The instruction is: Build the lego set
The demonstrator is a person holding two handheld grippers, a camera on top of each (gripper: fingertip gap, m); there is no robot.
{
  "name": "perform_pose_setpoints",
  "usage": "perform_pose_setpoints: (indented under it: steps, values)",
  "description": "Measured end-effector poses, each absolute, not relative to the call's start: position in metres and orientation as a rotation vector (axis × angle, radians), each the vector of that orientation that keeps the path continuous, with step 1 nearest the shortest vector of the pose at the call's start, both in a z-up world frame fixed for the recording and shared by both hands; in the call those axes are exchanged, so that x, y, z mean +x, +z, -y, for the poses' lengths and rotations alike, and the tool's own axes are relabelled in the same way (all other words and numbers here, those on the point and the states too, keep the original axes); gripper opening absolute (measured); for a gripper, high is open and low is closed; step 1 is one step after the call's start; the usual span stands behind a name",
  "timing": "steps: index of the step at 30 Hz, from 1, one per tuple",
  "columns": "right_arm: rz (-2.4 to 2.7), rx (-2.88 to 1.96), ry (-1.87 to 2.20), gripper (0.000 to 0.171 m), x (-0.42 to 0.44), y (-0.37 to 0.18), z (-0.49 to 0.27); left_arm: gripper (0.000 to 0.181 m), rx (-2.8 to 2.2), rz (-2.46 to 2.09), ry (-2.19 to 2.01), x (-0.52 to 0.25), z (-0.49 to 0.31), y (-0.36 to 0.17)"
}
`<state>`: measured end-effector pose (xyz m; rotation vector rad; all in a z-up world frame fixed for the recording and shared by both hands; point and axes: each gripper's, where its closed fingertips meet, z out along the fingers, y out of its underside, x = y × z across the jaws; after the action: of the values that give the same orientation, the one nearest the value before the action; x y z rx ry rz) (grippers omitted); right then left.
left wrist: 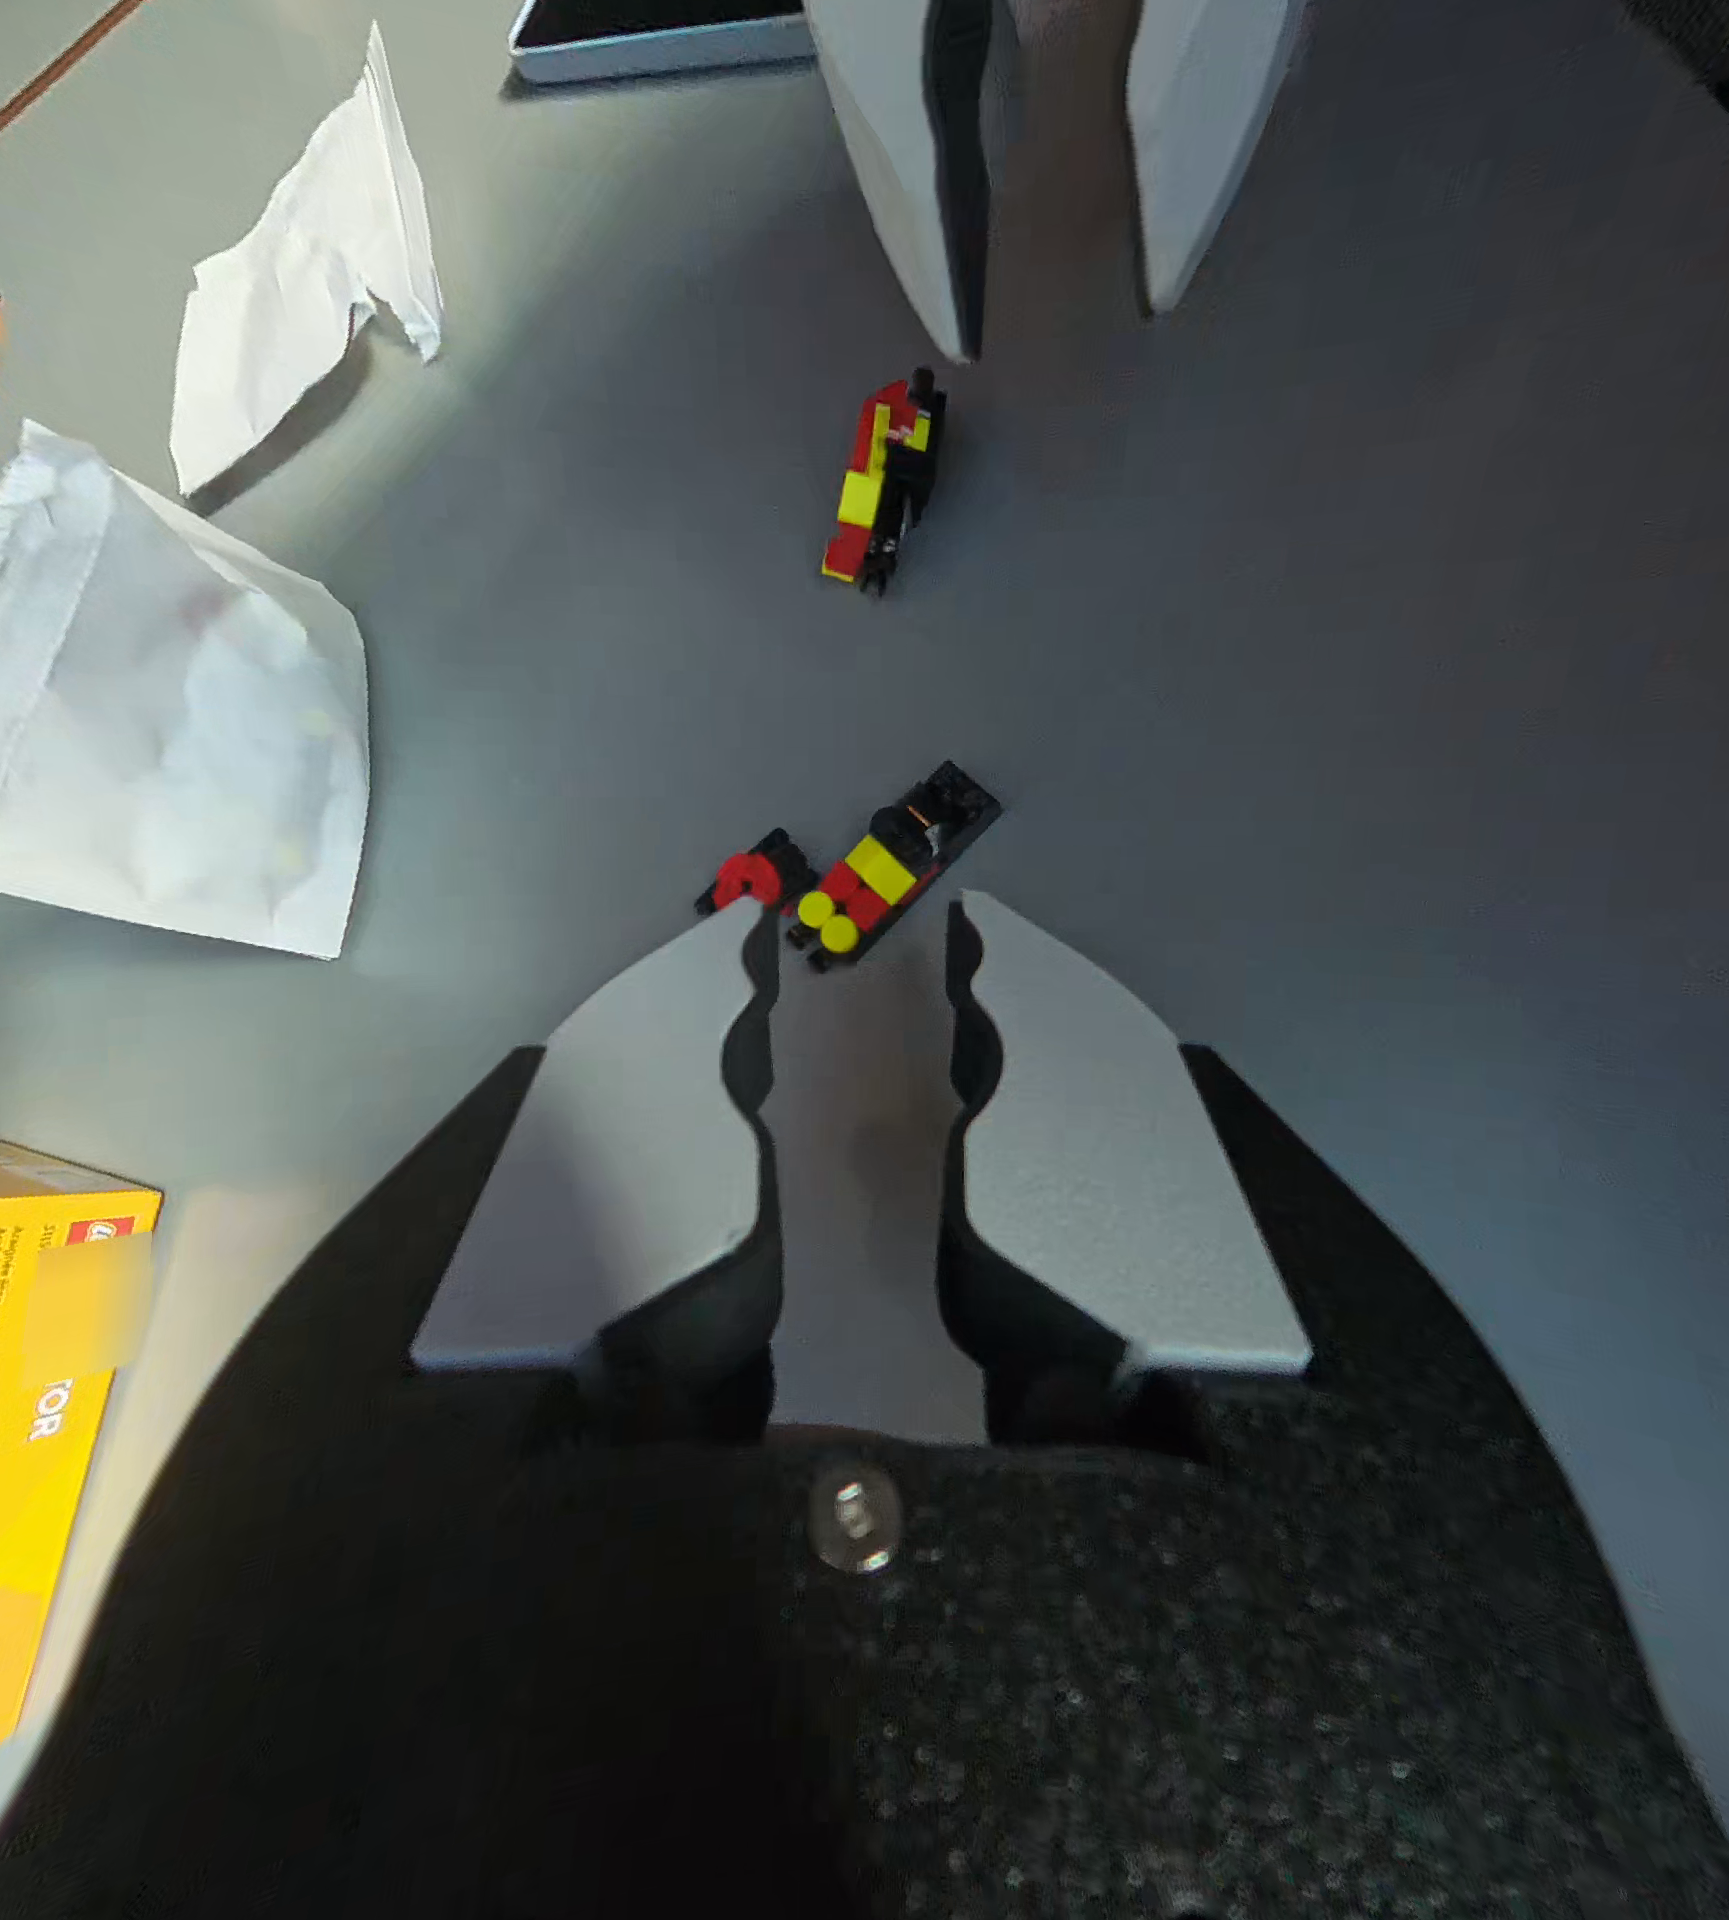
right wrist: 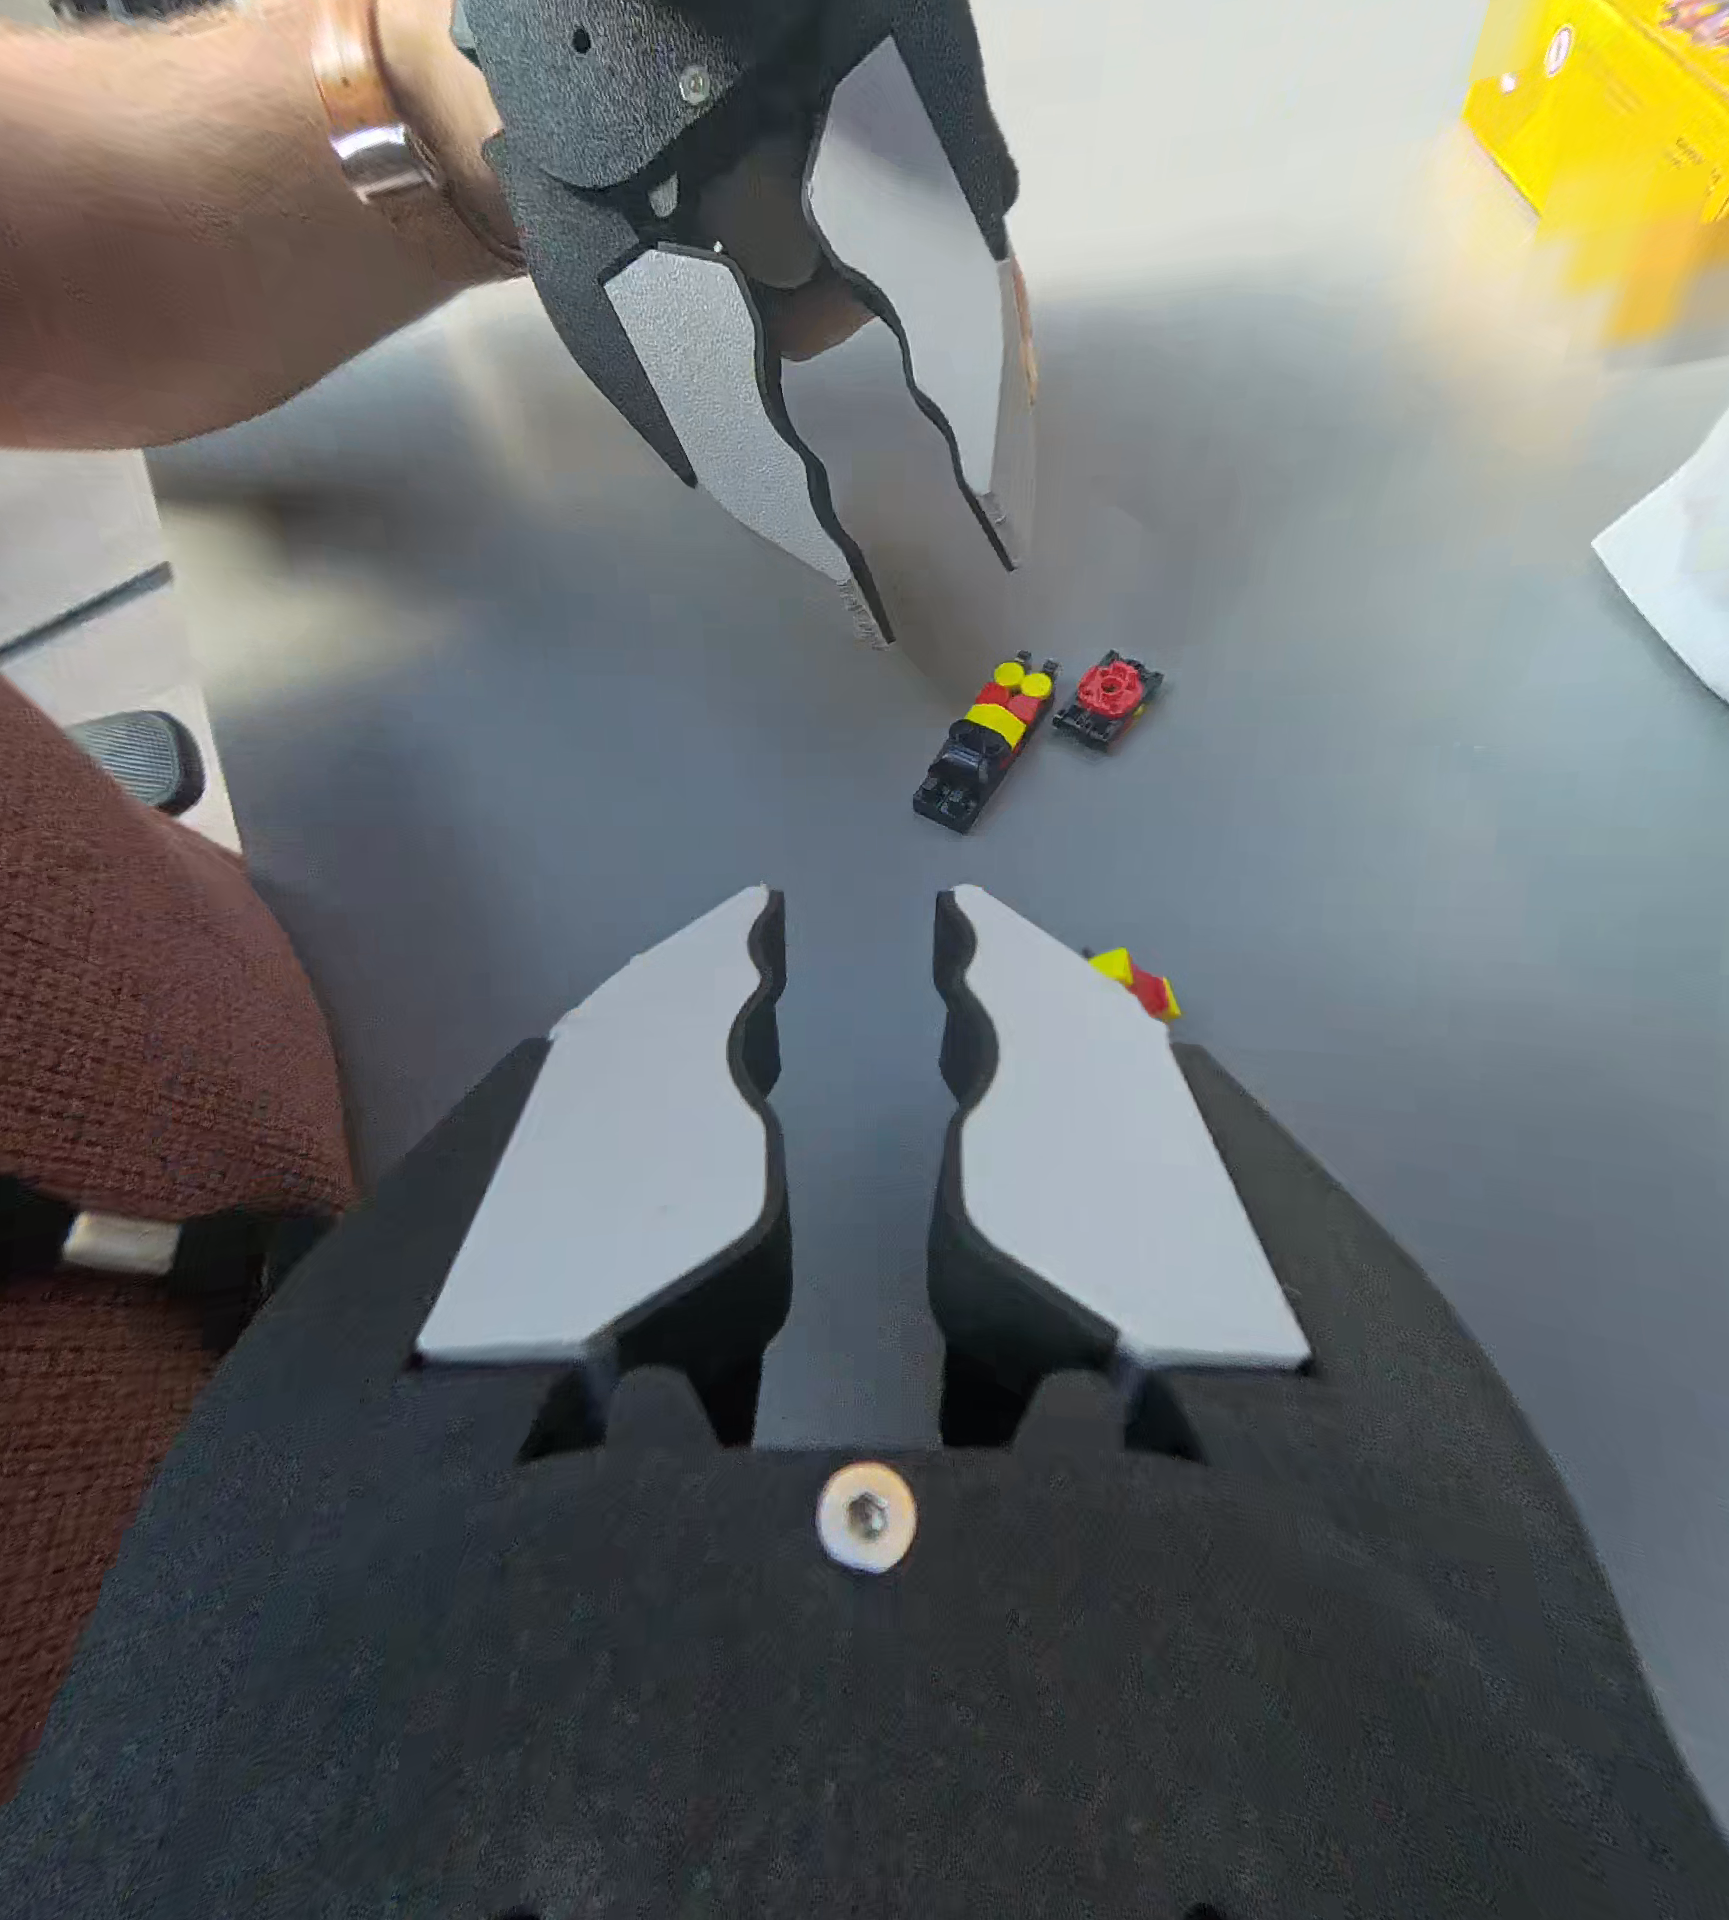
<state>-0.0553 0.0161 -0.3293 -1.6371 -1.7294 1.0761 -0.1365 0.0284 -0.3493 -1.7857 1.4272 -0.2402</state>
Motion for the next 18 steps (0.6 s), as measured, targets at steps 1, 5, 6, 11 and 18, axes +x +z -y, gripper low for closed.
perform_pose_setpoints:
  steps: [1, 5, 6, 11, 18]
  values:
    - [1.736, -1.653, 1.014, 0.027, -0.066, -0.337, -0.014, 0.03, -1.75, -1.454, -0.268, -0.132, -0.032, -0.349]
    - [1.794, -1.694, 0.86, 0.027, -0.093, -0.356, -0.014, 0.03, -1.702, -1.725, -0.314, -0.12, -0.036, -0.37]
    - [1.793, -1.703, 0.875, 0.027, -0.094, -0.357, -0.014, 0.03, -1.721, -1.805, -0.32, -0.121, -0.034, -0.377]
    - [1.753, -1.757, 0.847, 0.027, -0.095, -0.361, -0.023, 0.025, -1.79, -1.946, -0.472, -0.124, -0.025, -0.383]
    - [1.824, -1.692, 0.74, 0.026, -0.087, -0.368, -0.023, 0.016, -1.98, -1.662, -0.526, -0.097, -0.016, -0.384]
